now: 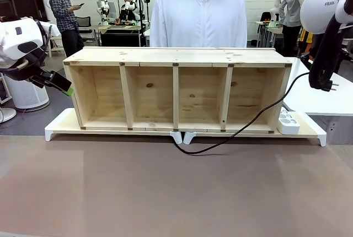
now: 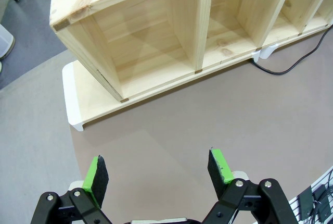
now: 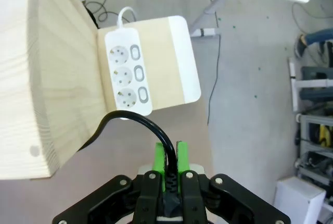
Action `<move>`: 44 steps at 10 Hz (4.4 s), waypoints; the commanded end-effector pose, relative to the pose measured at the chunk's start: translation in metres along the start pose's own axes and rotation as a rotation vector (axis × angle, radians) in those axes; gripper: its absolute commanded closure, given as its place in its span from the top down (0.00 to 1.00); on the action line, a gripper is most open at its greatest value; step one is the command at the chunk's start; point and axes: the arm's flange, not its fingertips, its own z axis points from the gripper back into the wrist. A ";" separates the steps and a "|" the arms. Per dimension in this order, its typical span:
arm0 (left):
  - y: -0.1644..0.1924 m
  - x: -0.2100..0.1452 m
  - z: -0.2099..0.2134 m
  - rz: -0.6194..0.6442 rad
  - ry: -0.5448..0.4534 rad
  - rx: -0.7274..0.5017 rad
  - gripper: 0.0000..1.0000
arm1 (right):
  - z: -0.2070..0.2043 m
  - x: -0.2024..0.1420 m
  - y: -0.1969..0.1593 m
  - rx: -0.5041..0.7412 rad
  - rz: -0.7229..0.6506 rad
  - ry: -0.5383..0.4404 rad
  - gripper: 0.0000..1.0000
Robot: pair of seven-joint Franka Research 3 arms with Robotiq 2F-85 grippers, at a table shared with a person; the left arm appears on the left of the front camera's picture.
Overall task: Perform cable management.
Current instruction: Pull the grasped Power Cable to the location of the Power Strip, then release the Power Cable when the human grasps it.
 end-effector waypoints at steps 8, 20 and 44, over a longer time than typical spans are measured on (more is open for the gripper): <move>0.000 0.000 0.000 0.007 0.000 0.000 1.00 | -0.004 0.032 -0.007 0.015 0.005 0.029 0.11; 0.000 0.000 0.000 0.007 0.000 0.000 1.00 | -0.007 0.025 -0.004 -0.006 -0.007 0.024 0.11; 0.000 0.000 0.000 0.007 0.000 0.000 1.00 | -0.006 0.025 -0.004 -0.006 -0.009 0.023 1.00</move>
